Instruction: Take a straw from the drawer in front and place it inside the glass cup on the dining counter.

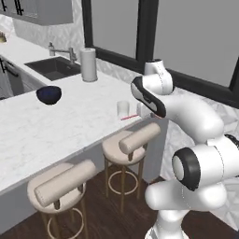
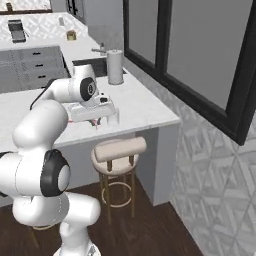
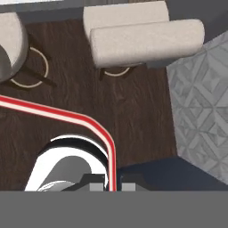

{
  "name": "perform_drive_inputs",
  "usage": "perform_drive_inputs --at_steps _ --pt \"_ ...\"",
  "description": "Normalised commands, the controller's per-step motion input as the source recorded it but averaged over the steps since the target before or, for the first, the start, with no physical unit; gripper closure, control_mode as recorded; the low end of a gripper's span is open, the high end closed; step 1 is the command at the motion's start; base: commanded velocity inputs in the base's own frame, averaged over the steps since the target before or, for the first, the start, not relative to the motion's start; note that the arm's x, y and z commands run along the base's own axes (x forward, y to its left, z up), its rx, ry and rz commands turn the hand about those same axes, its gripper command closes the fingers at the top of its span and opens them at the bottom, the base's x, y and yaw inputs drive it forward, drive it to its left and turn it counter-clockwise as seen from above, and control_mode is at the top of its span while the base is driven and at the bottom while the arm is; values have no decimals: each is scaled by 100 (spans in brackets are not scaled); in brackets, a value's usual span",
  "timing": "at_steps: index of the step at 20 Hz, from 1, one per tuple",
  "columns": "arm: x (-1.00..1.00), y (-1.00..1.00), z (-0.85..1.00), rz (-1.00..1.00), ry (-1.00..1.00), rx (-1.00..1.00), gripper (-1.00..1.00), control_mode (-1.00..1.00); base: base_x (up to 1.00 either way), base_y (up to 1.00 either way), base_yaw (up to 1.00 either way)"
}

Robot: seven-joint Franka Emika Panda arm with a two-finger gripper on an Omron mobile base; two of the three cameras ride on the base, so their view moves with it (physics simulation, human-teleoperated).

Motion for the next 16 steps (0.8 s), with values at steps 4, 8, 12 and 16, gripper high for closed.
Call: perform_drive_inputs --at_steps 4,8,12,16 --pt "0 0 0 0 0 0 100 100 44 -78 44" --pt "0 0 0 0 0 0 100 100 56 -58 41" --pt "0 0 0 0 0 0 100 100 63 -31 40" --pt "0 0 0 0 0 0 100 100 72 -23 39"
